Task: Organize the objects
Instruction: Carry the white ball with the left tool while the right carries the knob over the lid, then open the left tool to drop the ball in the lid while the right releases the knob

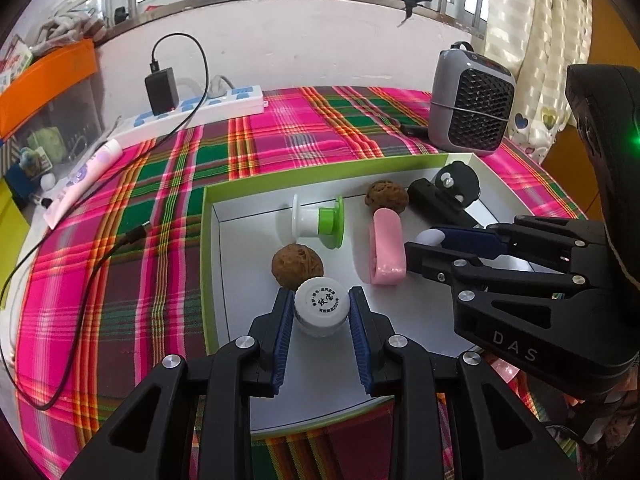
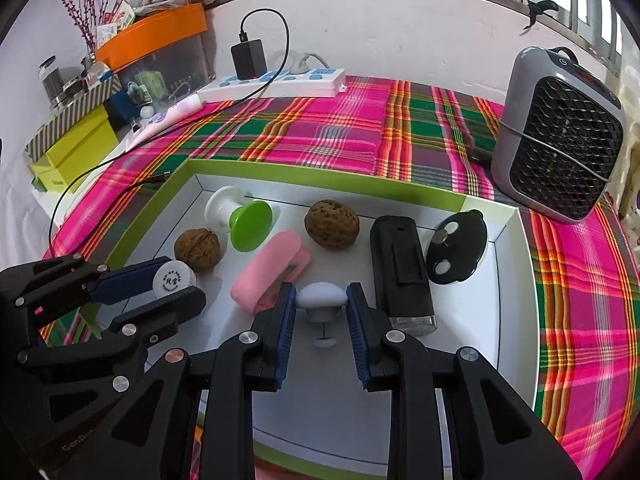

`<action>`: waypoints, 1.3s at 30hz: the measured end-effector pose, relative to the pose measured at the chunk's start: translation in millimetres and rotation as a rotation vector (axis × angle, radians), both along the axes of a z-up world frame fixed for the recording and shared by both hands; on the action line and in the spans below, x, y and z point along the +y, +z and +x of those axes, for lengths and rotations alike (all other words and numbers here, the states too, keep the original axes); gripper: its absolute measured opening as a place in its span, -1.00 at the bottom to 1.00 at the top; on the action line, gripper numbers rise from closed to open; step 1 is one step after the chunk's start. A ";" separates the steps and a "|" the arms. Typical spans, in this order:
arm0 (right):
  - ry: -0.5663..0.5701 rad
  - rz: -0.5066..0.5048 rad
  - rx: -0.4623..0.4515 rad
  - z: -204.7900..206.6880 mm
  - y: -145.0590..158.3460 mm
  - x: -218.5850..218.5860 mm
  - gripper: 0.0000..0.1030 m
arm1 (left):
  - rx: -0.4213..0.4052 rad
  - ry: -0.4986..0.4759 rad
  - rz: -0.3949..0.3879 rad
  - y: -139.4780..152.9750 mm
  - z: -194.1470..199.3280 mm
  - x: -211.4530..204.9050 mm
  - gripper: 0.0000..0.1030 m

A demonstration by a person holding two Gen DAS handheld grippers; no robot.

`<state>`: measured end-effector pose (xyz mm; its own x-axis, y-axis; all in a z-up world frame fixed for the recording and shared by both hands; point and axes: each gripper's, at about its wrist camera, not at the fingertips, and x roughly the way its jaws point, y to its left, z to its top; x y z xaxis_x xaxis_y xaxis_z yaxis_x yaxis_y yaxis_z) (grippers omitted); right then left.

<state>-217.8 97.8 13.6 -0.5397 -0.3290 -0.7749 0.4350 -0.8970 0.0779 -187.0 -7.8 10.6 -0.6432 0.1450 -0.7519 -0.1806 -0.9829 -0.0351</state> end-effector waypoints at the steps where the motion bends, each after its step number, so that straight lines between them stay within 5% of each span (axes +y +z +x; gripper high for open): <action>1: 0.000 -0.001 0.000 -0.4 -0.1 0.1 -0.47 | 0.002 0.000 -0.005 0.1 0.1 0.5 -0.49; 28: -0.002 -0.004 0.006 1.6 0.4 -0.9 -0.46 | -0.004 -0.005 -0.011 0.9 0.1 2.4 -0.48; 31: -0.001 -0.006 0.006 2.3 0.1 -0.8 -0.26 | -0.005 -0.004 -0.010 1.0 0.1 2.5 -0.47; 39: -0.009 -0.004 0.016 4.2 2.0 -0.6 -0.23 | -0.002 0.005 -0.002 2.5 3.0 -1.0 -0.43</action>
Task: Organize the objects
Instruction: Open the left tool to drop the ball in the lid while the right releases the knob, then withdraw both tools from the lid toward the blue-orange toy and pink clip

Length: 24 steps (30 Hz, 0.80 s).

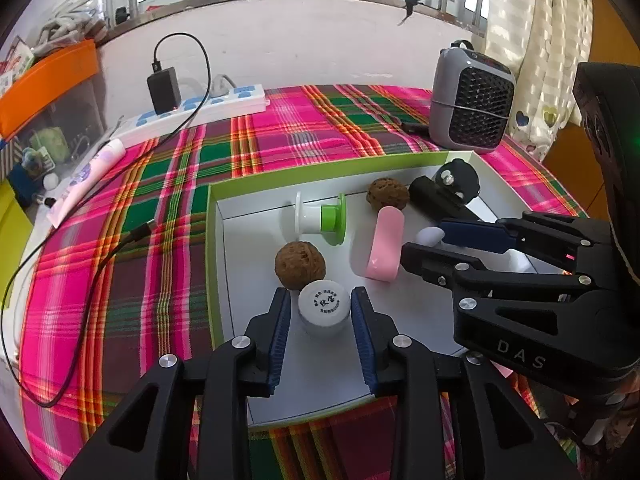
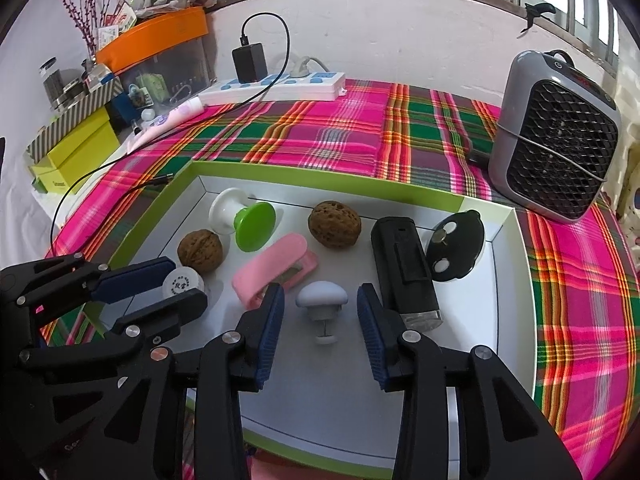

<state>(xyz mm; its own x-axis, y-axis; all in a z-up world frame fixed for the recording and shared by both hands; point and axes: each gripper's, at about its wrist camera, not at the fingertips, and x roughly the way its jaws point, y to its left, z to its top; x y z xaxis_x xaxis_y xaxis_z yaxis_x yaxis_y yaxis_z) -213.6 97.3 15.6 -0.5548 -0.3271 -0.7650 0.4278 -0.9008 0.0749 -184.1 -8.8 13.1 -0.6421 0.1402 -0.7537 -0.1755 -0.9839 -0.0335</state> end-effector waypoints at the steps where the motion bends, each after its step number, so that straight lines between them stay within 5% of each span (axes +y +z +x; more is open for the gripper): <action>1: -0.001 -0.001 0.002 0.9 0.7 0.4 -0.23 | 0.001 0.001 0.000 0.5 0.5 -0.5 -0.42; 24: -0.031 -0.029 0.056 42.2 23.4 11.0 -0.23 | 0.060 0.024 0.019 22.6 40.4 -4.3 -0.29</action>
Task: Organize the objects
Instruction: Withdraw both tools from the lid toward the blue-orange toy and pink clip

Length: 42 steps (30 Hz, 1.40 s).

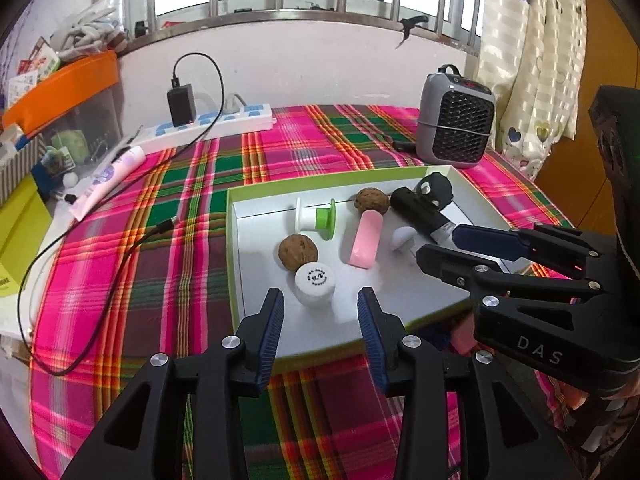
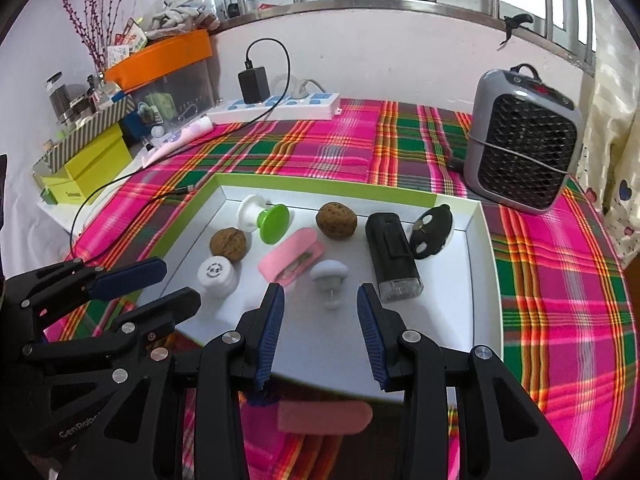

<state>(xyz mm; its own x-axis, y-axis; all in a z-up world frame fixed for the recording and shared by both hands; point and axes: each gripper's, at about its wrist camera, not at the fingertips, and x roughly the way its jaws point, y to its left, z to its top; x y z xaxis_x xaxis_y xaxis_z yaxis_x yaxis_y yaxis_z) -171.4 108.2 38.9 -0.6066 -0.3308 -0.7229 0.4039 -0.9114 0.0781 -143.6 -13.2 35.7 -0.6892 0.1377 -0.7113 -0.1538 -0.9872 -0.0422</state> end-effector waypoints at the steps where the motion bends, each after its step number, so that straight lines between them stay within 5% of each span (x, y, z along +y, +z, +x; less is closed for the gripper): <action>1: 0.000 0.002 0.003 2.6 0.7 0.2 -0.23 | 0.004 0.000 -0.003 0.8 2.8 0.4 -0.28; 23: -0.025 -0.020 0.038 59.8 5.5 22.0 -0.23 | 0.036 0.004 0.022 3.1 54.4 0.9 -0.27; 42: -0.074 -0.076 -0.050 56.0 -18.9 28.8 0.00 | -0.018 -0.004 0.071 -17.9 68.3 -0.3 -0.27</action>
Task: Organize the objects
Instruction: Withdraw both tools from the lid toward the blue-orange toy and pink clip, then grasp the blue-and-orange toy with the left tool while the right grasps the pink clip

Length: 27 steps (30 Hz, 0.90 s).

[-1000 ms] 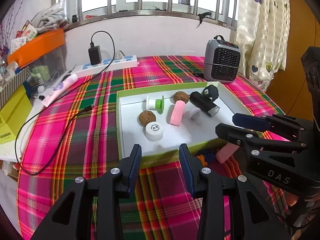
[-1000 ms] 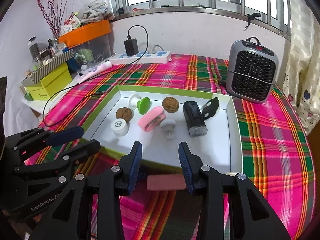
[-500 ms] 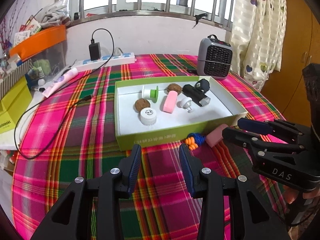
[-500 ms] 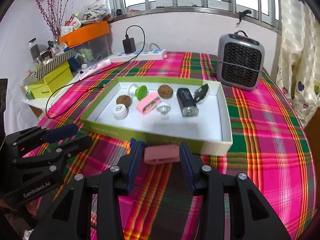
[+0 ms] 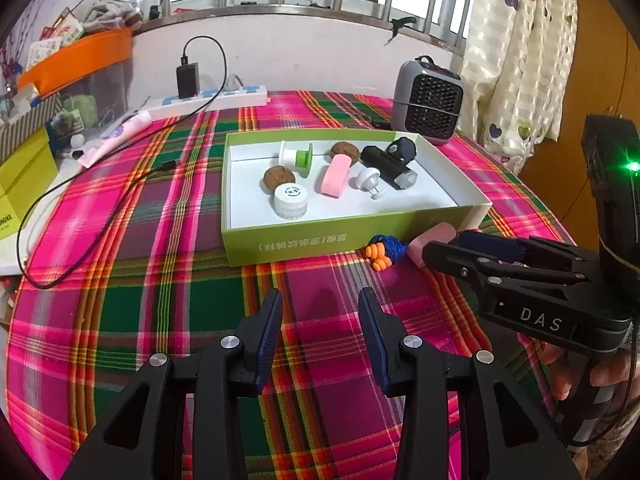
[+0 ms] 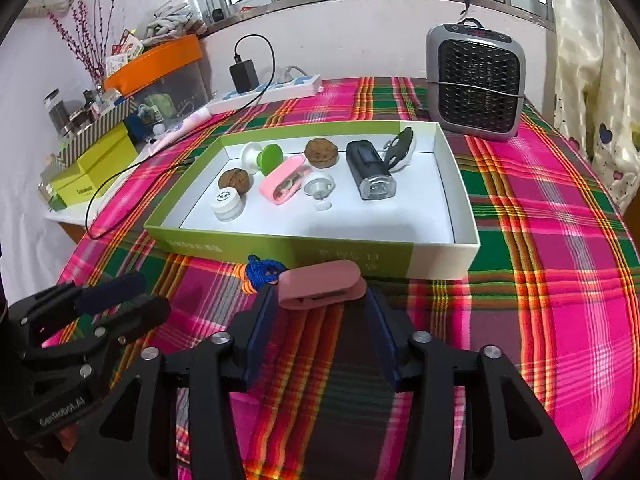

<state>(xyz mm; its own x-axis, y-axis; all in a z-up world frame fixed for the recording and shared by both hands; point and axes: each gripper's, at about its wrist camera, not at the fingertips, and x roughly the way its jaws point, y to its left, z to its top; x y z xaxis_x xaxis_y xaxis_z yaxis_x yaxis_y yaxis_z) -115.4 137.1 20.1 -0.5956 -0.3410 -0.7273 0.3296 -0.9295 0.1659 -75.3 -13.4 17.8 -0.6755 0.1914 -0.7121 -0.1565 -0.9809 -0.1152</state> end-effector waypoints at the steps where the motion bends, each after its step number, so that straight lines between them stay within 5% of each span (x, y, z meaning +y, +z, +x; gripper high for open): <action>1: -0.002 -0.005 0.000 -0.4 0.1 -1.1 0.01 | -0.003 0.001 0.000 -1.1 0.3 -0.1 -0.27; 9: -0.078 -0.027 -0.026 -10.6 -2.8 -4.5 0.02 | -0.018 -0.005 0.007 -4.7 -2.2 -0.1 -0.27; 27: -0.178 0.094 -0.022 0.7 0.8 24.4 0.02 | -0.016 -0.063 0.012 -1.9 -15.8 9.7 -0.27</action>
